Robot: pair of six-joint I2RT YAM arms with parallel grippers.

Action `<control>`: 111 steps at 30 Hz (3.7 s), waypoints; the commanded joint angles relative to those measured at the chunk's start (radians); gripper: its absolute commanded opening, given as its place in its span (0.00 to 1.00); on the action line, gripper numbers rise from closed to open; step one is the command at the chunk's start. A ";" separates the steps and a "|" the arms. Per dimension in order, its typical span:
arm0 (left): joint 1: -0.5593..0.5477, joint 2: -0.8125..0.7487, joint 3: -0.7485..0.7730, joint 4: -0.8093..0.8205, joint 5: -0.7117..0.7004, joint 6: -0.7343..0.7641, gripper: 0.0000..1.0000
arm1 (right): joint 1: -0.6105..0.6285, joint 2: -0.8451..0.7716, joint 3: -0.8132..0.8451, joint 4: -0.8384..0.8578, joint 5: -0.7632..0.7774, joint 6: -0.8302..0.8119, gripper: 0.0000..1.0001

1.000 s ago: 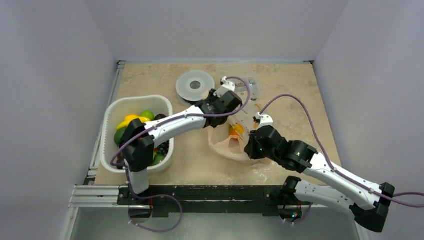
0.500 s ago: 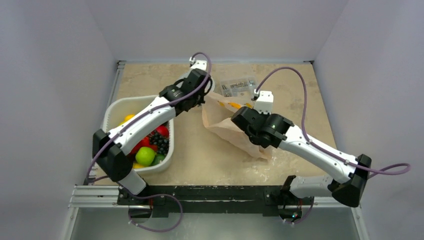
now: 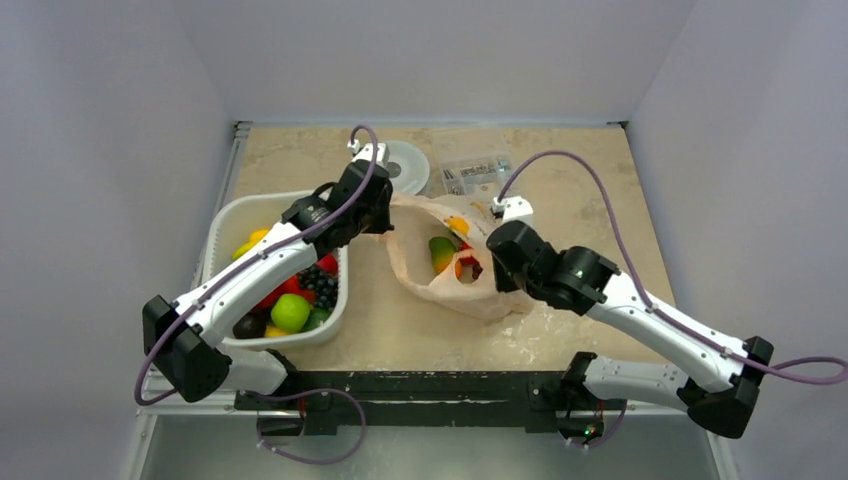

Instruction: Take the fake fruits out of the plastic bag

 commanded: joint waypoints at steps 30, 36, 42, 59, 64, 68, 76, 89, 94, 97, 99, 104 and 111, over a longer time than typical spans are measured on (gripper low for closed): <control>-0.192 -0.366 -0.117 0.000 0.617 -0.034 0.59 | 0.019 -0.048 -0.233 0.168 -0.306 0.126 0.00; -0.330 -0.272 -0.192 0.134 0.304 -0.108 0.40 | 0.019 -0.074 -0.267 0.152 -0.301 0.132 0.00; -0.355 -0.115 -0.206 0.228 0.177 -0.140 0.26 | 0.019 -0.142 -0.305 0.147 -0.298 0.150 0.00; -0.416 0.231 -0.337 0.501 0.217 -0.235 0.13 | 0.025 -0.147 -0.388 0.053 -0.278 0.335 0.00; -0.416 0.191 -0.354 0.488 0.175 -0.211 0.13 | 0.026 -0.168 -0.420 0.109 -0.314 0.356 0.00; -0.412 0.164 -0.349 0.469 0.134 -0.197 0.27 | 0.025 -0.172 -0.451 0.126 -0.311 0.365 0.00; -0.361 0.177 -0.246 0.392 0.010 -0.144 0.61 | 0.025 -0.156 -0.445 0.163 -0.305 0.339 0.00; -0.314 0.320 -0.167 0.423 -0.107 -0.163 0.66 | 0.026 -0.179 -0.422 0.171 -0.274 0.317 0.00; -0.302 0.373 -0.154 0.465 -0.130 -0.172 0.74 | 0.025 -0.180 -0.415 0.182 -0.263 0.311 0.00; -0.292 0.424 -0.116 0.455 -0.123 -0.178 0.79 | 0.026 -0.178 -0.409 0.184 -0.261 0.306 0.00; -0.285 0.447 -0.110 0.480 -0.101 -0.177 0.85 | 0.026 -0.176 -0.405 0.180 -0.257 0.299 0.00; -0.281 0.499 -0.093 0.493 -0.075 -0.176 0.83 | 0.026 -0.179 -0.395 0.166 -0.250 0.290 0.00; -0.270 0.501 -0.092 0.457 -0.077 -0.165 0.54 | 0.025 -0.182 -0.385 0.163 -0.228 0.273 0.00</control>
